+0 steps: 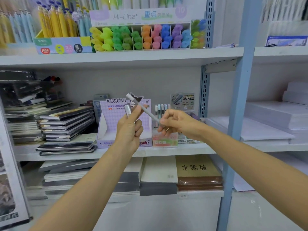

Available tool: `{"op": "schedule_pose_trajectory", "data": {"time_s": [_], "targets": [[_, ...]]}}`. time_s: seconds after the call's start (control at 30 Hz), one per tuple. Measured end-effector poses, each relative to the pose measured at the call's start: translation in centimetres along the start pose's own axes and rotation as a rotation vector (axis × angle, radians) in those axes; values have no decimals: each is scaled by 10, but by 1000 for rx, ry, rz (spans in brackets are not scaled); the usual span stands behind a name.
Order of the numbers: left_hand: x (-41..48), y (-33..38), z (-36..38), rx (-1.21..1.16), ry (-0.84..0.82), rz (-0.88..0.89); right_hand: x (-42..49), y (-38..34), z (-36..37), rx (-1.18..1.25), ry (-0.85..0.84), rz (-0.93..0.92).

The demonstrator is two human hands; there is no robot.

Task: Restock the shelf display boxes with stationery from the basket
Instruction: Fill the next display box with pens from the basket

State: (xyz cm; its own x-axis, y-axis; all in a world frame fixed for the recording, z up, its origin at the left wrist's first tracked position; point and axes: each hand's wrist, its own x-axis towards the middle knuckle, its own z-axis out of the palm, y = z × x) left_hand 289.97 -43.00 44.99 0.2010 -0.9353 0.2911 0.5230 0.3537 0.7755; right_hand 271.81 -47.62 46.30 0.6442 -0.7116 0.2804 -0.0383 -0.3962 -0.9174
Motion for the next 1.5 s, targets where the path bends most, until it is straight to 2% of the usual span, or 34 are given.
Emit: {"op": "schedule_pose_trajectory", "data": {"time_s": [0.07, 0.13, 0.23, 0.33, 0.43, 0.53, 0.67, 0.87, 1.23, 1.5], "targets": [[-1, 1, 1, 113, -26, 29, -2, -4, 1, -163, -84, 6], [-1, 0, 1, 271, -40, 55, 1, -11, 5, -308, 16, -68], [0, -3, 2, 427, -91, 95, 8, -29, 9, -274, 236, -193], [0, -7, 4, 514, -145, 115, 14, -37, 12, -297, 247, -223], [6, -5, 1, 516, -147, 119, 19, -39, 9, -295, 308, -287], [14, -4, -5, 432, -76, 25, 27, -37, -8, -217, 498, -349], [21, -12, -12, 385, -63, -79, 39, -17, -31, -224, 650, -286], [28, -19, -25, 478, -203, 2, 59, 23, -40, -384, 606, -166], [42, -29, -36, 501, -218, -7, 84, 27, -51, -631, 425, -105], [48, -31, -35, 474, -194, -43, 97, 38, -39, -759, 546, -191]]}}
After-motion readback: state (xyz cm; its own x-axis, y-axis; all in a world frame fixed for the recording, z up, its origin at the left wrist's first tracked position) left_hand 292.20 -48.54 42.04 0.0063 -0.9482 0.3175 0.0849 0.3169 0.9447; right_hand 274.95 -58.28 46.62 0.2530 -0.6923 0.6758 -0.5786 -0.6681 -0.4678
